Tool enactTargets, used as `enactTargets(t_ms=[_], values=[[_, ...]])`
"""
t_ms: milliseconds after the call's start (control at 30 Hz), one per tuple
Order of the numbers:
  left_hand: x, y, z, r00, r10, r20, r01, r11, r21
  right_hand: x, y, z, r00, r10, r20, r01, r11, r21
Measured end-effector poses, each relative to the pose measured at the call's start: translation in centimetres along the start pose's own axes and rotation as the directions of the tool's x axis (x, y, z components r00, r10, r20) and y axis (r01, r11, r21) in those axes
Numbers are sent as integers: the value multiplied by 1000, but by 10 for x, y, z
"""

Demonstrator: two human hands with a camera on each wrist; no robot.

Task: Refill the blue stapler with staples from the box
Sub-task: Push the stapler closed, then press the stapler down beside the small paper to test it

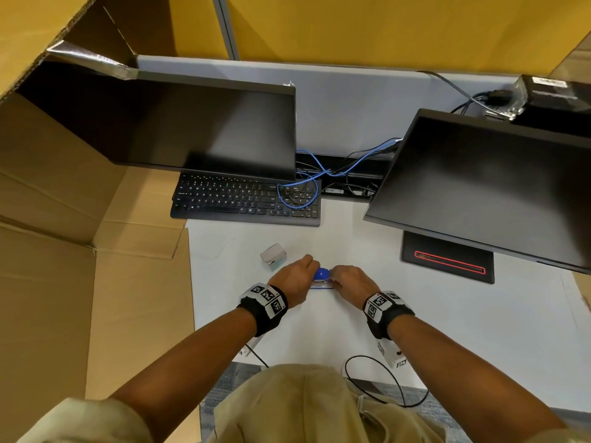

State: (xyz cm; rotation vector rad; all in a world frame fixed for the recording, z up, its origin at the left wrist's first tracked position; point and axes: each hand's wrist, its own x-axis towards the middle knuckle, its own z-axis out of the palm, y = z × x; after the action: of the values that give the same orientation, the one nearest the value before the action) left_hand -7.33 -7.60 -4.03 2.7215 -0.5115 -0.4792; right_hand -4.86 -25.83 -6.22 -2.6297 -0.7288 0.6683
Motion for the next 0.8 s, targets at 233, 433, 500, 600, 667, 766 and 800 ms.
enactTargets(t_ms=[233,433,500,600,667,766,800], values=[[16,7,20,997,-8,76,8,1000,2,-9,4,0,992,125,-15,-115,944,308],[18,5,28,996,-33,86,37,999,-39,-7,3,-3,992,12,-128,9,986,165],[17,3,26,996,-35,86,40,997,-59,-5,2,-4,992,-21,-128,38,990,134],[13,-3,18,997,-50,59,53,997,-48,-2,5,-3,991,-63,-118,71,995,65],[9,-12,9,997,-72,10,72,997,-6,0,6,-2,988,-89,-126,95,995,39],[7,-25,-9,993,-100,-70,104,992,64,5,6,-3,983,-113,-143,118,993,26],[6,-29,-15,989,-110,-94,119,988,100,7,5,-3,981,-119,-150,124,992,23]])
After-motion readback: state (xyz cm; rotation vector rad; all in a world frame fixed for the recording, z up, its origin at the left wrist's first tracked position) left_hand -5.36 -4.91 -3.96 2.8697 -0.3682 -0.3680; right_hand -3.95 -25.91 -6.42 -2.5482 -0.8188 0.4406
